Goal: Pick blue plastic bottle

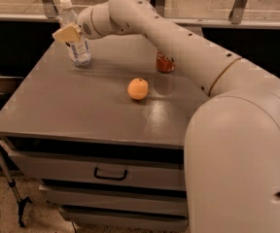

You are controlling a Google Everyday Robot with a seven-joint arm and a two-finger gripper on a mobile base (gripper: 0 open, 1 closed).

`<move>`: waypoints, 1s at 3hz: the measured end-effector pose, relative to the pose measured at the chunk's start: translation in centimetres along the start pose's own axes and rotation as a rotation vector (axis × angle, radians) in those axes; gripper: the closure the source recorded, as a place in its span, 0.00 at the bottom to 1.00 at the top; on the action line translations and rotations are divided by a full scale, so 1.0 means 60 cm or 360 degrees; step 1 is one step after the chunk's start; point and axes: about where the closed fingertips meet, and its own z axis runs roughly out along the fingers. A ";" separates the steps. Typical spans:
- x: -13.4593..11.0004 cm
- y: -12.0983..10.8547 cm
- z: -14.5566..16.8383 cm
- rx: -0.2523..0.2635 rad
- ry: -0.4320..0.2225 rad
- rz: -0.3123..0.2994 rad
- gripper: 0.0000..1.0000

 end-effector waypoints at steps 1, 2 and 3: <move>-0.005 -0.007 -0.005 0.0019 0.0003 -0.0009 0.69; -0.046 -0.026 -0.035 0.0083 -0.0050 -0.0031 0.92; -0.105 -0.044 -0.078 0.0184 -0.0180 -0.0072 1.00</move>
Offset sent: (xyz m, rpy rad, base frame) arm 0.0099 -0.0348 0.0774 0.0398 -0.1073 -0.0833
